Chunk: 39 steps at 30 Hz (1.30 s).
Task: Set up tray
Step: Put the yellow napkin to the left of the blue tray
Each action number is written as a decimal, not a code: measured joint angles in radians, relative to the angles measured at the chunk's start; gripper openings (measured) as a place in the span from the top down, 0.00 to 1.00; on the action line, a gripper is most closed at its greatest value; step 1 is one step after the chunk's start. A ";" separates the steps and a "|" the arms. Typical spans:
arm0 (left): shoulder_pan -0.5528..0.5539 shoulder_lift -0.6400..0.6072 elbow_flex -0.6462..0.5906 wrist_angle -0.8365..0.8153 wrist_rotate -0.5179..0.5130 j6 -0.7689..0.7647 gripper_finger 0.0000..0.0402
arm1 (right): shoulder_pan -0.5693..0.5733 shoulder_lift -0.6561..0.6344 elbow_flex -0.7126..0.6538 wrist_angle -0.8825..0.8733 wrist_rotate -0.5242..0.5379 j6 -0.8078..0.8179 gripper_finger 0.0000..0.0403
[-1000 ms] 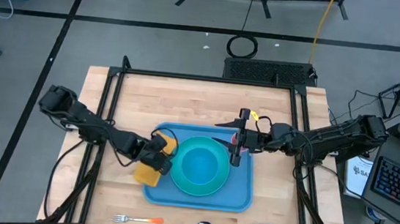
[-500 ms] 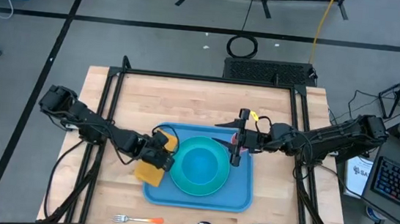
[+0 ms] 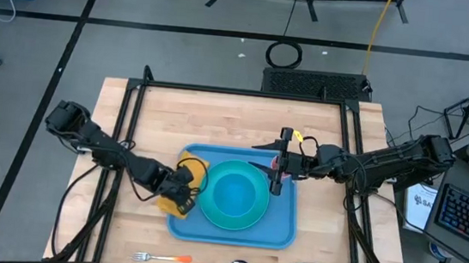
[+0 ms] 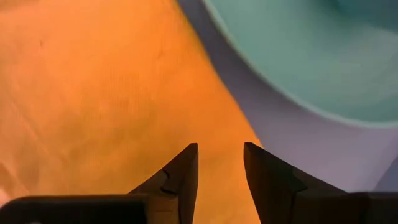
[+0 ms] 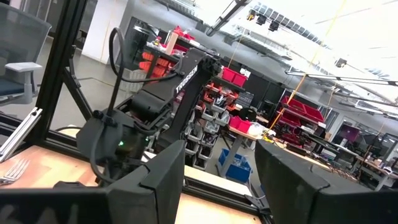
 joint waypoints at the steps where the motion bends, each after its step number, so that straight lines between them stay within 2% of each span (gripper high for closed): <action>1: -0.005 0.000 0.000 -0.001 0.004 0.007 0.67 | 0.000 0.000 0.000 0.000 0.000 0.000 0.54; 21: -0.023 0.002 0.000 0.000 0.077 0.163 0.68 | 0.000 0.000 0.000 -0.001 0.000 0.000 0.54; 25: -0.037 0.002 0.000 0.002 0.091 0.293 0.77 | -0.004 0.000 0.000 -0.001 -0.001 0.000 0.54; 30: -0.063 0.001 0.000 0.004 0.054 0.439 0.97 | -0.019 0.000 0.000 -0.007 -0.001 0.021 0.54; 39: -0.094 0.000 0.000 0.104 0.070 0.585 0.99 | -0.033 0.000 0.000 -0.021 -0.001 0.030 0.54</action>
